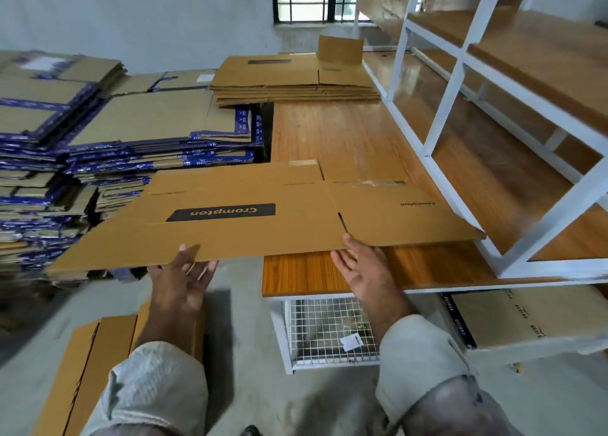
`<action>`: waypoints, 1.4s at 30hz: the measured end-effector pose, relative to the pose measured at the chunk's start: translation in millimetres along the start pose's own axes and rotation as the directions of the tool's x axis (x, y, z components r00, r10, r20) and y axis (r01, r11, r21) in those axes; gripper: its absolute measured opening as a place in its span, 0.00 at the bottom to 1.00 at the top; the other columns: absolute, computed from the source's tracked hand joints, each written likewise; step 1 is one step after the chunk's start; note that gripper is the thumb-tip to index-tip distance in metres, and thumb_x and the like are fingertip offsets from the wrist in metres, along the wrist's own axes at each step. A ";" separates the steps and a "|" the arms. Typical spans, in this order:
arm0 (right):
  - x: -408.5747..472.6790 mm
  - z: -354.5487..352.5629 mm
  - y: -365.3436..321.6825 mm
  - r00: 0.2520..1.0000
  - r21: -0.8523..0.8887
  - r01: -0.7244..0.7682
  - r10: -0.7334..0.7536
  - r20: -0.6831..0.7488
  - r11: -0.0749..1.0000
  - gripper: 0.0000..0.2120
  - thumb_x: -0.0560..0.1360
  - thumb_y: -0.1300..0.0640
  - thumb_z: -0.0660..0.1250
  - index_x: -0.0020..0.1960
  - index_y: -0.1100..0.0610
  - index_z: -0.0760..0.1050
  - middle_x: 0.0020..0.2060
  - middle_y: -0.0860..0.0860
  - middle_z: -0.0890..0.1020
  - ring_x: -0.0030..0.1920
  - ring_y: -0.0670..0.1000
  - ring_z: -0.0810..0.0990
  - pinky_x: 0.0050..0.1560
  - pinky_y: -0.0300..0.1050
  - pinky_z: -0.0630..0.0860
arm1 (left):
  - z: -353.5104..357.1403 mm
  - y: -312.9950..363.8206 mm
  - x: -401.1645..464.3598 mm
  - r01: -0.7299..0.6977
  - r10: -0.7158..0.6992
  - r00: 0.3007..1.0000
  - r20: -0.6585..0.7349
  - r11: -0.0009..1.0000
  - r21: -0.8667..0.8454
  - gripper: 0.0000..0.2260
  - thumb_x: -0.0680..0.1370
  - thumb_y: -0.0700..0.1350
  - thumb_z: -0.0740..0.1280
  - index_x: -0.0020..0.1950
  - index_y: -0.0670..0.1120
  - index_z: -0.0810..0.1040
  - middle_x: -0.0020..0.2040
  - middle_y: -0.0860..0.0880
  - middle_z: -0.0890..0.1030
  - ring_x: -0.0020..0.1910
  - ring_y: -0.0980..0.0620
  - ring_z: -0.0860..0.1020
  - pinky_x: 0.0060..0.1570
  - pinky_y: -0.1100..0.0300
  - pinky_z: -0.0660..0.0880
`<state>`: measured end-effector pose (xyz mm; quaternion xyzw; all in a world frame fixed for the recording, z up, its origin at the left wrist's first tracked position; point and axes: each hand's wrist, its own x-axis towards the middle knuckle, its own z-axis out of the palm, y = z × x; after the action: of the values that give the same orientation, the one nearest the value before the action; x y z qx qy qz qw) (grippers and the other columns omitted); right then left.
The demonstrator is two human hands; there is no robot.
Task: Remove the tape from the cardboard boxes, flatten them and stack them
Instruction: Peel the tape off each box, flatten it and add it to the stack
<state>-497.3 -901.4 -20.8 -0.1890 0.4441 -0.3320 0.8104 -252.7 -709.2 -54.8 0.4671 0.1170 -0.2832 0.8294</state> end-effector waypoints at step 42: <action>165.7 395.3 -87.8 0.866 0.174 0.484 -0.498 0.042 0.857 0.13 0.75 0.62 0.75 0.55 0.55 0.75 0.49 0.53 0.85 0.45 0.49 0.81 0.39 0.40 0.72 | 253.3 283.3 281.2 -0.096 0.155 0.890 0.429 0.983 -0.156 0.29 0.81 0.34 0.65 0.77 0.54 0.59 0.63 0.43 0.77 0.62 0.38 0.79 0.45 0.44 0.84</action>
<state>-131.8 -1076.0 144.6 -0.2453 0.3183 -0.5534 0.7296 122.0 -909.3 152.9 0.3425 -0.0853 -0.3186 0.8797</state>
